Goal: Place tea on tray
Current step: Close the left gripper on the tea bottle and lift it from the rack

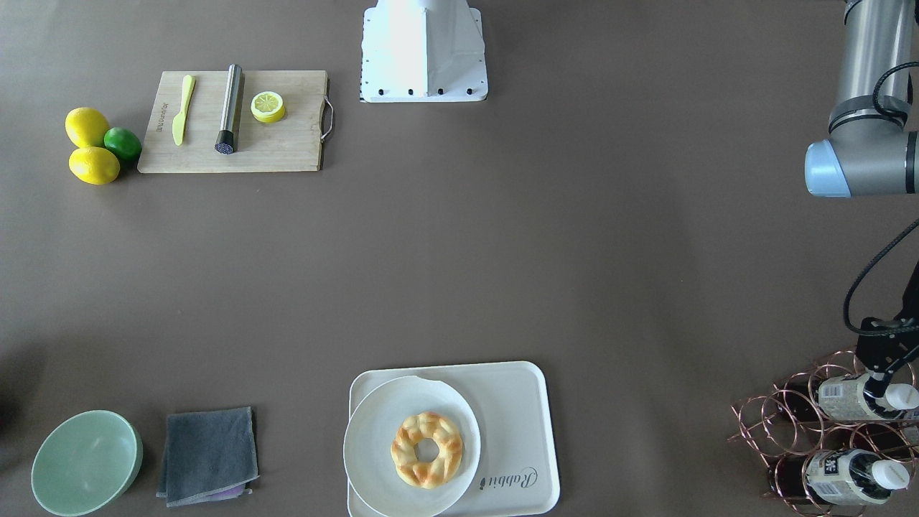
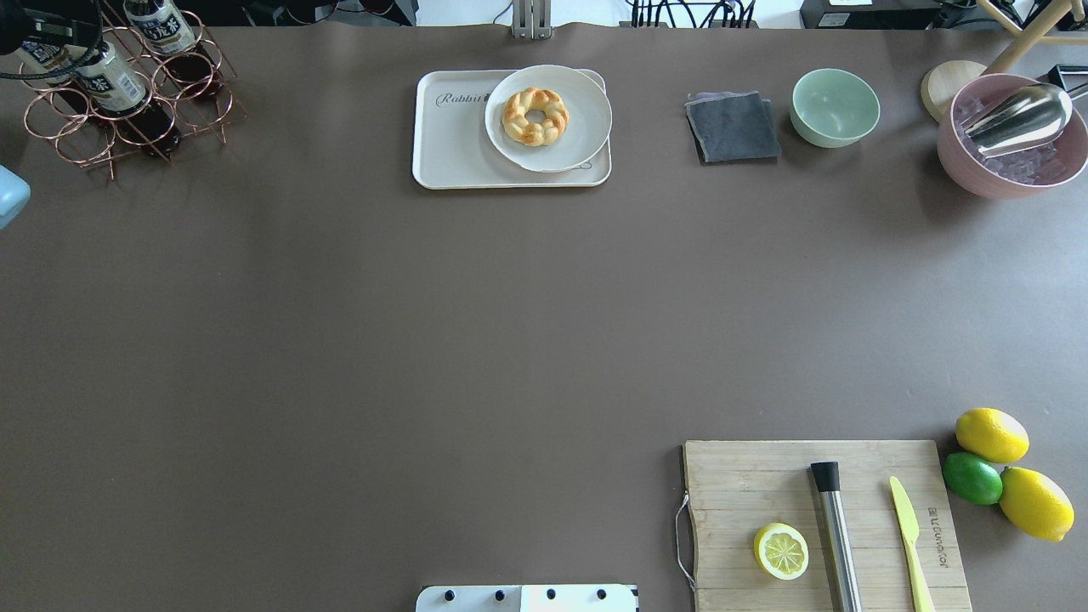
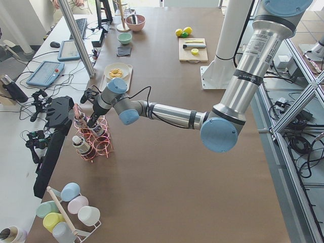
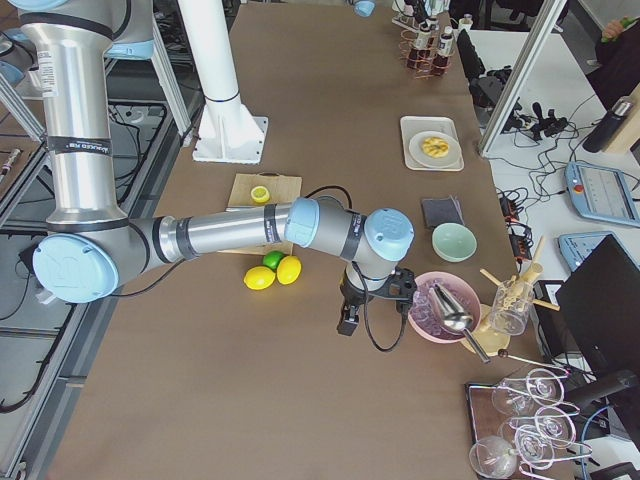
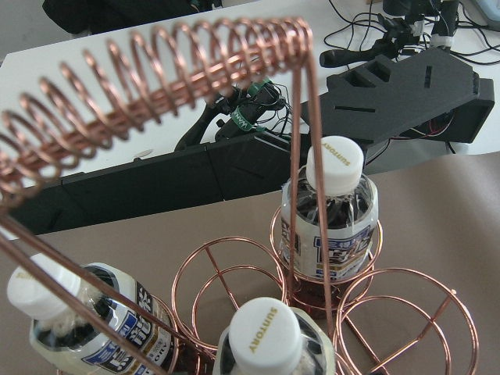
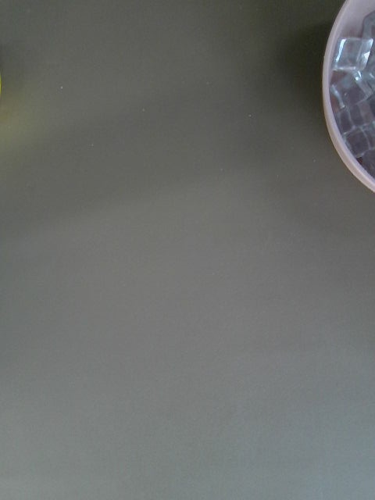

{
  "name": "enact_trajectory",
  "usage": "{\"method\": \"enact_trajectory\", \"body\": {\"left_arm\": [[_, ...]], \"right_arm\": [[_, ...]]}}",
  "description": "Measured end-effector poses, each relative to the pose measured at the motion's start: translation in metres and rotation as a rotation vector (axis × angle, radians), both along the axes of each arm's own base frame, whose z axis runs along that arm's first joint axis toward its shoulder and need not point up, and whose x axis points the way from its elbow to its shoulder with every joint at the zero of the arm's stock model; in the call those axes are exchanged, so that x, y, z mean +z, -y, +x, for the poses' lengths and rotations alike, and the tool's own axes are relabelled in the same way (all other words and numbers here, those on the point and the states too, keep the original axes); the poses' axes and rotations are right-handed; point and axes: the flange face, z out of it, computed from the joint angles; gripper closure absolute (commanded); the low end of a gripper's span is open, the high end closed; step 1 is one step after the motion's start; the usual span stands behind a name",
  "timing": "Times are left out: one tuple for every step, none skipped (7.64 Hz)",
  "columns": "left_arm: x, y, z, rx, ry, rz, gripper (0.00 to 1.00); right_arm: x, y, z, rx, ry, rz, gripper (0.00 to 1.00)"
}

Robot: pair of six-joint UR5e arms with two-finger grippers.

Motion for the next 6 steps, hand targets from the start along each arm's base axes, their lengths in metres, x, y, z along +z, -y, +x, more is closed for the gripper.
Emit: {"method": "enact_trajectory", "body": {"left_arm": [[-0.0003,0.0021,0.0006,-0.002,-0.002,-0.002,0.44],[-0.0003,0.0032,0.001,-0.003,-0.003,-0.003,0.58],[-0.0001,0.0035,0.0011,-0.003,-0.004,-0.003,0.66],[-0.0002,0.0036,0.0011,-0.003,-0.004,-0.002,0.84],[-0.0002,0.0035,0.0011,-0.002,-0.004,-0.001,1.0],[0.0001,0.0034,0.0011,-0.002,-0.004,0.0,1.0]], "right_arm": [[0.0003,-0.0001,0.0,0.0,0.0,-0.001,0.0],[0.0008,-0.0003,0.0,0.0,0.0,-0.002,0.0],[0.0014,-0.0003,0.0,0.0,0.0,-0.003,0.0],[0.0016,-0.0004,0.0,0.0,-0.001,-0.003,0.0],[0.0019,-0.0004,0.0,0.0,0.0,-0.004,0.0],[0.0024,-0.0008,0.0,0.0,-0.001,-0.005,0.0]]}}
